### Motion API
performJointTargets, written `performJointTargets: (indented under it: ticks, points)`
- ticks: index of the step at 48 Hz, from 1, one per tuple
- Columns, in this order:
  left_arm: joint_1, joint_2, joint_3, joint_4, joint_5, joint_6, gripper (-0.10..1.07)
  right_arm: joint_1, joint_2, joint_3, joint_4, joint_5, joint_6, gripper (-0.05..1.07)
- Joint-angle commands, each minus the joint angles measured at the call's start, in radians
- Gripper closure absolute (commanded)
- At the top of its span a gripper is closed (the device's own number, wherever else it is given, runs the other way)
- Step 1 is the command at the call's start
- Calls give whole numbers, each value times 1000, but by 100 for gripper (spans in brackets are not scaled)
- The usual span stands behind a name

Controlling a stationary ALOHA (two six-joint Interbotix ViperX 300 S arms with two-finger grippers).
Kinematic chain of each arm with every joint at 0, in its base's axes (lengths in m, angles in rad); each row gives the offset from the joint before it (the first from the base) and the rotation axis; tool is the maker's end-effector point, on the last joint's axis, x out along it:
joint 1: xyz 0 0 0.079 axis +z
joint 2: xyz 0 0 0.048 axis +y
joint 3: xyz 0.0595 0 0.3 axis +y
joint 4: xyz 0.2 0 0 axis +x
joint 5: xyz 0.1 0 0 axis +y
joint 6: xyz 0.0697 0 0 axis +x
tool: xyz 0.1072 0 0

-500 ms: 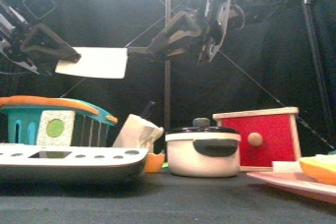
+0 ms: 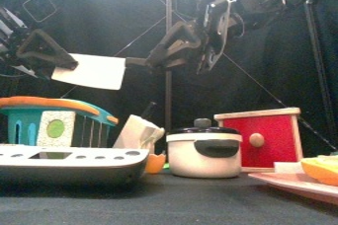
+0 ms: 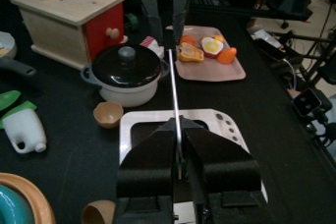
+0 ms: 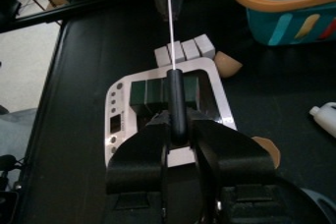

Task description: Cut sushi roll

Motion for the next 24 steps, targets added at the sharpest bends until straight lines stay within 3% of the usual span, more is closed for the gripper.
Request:
performJointTargets:
  ticks: [1, 10, 24]
  points:
    - [8, 43, -15, 6, 0, 2, 53, 2, -9, -34, 3, -3, 0, 52]
    - [9, 118, -31, 21, -6, 6, 53, 2, -6, -37, 5, 12, 0, 52]
    - [8, 129, -32, 23, -6, 11, 53, 8, 0, -37, 11, 14, 0, 52]
